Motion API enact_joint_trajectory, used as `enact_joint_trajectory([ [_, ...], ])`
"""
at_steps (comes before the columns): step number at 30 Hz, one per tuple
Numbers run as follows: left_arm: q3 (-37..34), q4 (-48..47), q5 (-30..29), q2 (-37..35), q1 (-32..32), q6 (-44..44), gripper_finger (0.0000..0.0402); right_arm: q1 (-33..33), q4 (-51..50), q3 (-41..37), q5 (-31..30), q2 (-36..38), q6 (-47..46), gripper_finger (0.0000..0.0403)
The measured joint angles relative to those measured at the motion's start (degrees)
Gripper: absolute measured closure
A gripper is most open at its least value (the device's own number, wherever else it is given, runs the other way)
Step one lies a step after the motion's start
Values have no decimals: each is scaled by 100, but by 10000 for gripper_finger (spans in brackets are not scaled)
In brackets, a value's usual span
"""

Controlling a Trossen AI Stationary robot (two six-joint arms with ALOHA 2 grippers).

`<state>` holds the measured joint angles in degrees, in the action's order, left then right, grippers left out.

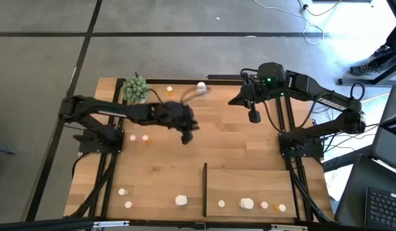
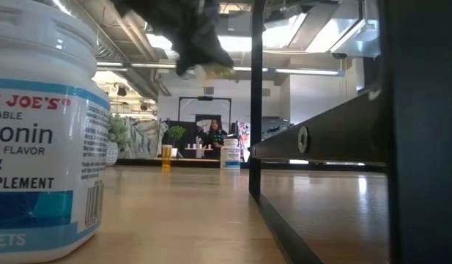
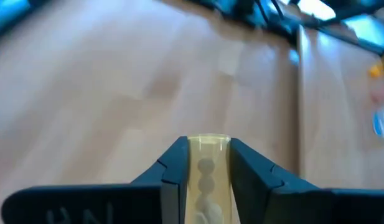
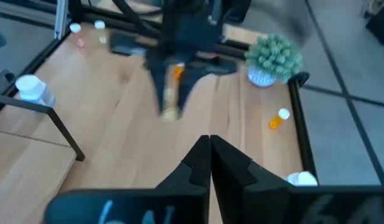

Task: Pick and place medicine bottles onto shelf by color
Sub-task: Put the top yellow pill bottle on the shelf aligned with the other yellow pill bottle

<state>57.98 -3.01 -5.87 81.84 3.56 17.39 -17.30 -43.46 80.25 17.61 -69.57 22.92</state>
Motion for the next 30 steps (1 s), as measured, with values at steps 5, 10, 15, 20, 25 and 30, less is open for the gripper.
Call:
enact_joint_trajectory([
  [5,4,250,-698,-700,213,158,324,62,-3,0,-313,189,25,389],
  [10,4,1405,-1225,-1038,307,633,324,236,114,0,-670,176,321,389],
  [15,4,2428,-1576,-1058,347,1228,324,449,368,0,-1135,133,534,389],
  [20,-4,2624,-1759,-978,452,2364,324,732,649,0,-1591,135,752,393],
  [25,-4,2628,-1696,-986,708,3984,324,1045,648,0,-2081,106,1457,399],
  [30,-4,2617,-1582,-983,880,5404,324,1291,651,0,-2512,-30,2295,393],
])
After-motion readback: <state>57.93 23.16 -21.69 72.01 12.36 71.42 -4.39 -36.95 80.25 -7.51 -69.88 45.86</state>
